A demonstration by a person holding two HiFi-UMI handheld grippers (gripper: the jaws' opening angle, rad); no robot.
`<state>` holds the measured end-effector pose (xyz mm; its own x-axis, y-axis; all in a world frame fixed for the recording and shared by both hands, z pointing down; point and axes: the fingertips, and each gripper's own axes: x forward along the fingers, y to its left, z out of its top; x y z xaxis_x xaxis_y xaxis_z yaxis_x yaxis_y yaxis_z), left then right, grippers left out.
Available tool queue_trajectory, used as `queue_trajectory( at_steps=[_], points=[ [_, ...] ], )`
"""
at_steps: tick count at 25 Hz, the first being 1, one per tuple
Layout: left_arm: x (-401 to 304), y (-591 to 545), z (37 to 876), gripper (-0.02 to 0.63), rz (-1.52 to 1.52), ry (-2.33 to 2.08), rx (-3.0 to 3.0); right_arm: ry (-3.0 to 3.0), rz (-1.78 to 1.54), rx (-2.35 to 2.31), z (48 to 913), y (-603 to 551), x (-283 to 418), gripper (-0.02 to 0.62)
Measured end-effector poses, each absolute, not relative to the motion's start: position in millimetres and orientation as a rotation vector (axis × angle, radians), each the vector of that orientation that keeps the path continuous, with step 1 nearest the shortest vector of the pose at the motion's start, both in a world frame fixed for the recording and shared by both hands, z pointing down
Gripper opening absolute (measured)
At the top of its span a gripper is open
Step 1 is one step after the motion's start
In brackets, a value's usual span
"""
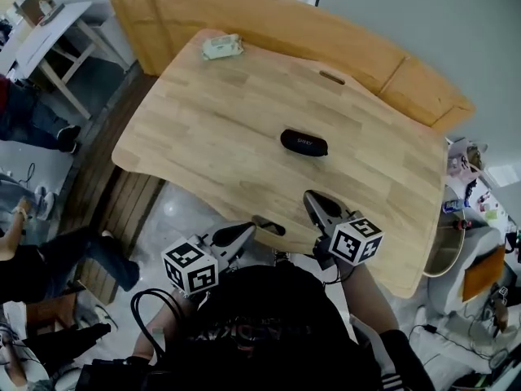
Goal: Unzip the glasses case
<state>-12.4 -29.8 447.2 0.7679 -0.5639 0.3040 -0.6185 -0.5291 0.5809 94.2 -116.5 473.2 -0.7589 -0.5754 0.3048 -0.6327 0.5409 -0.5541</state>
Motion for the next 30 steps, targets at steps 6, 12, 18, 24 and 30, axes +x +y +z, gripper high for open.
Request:
queue_trajectory(
  at_steps=[6,12,18,24,30],
  points=[
    [-7,-34,450,0.011,0.076,-0.954,2.22,-2.615,0.927,1.013,503,-165,122,0.109],
    [-3,-37,460,0.011,0.067,-1.015,2.168,-2.479,0.685,0.886,551,-225,138,0.195],
    [2,-32,468,0.011,0.095,-1.105,2.098,-2.266,0.348,0.623,610,-270,142,0.284],
    [1,-25,475,0.011,0.1,-1.183,2.008,-2.107,0.1,0.374,648,-293,129,0.353],
    [3,-20,478,0.011,0.105,-1.227,1.96,-2.025,0.025,0.249,672,-304,113,0.374]
  ],
)
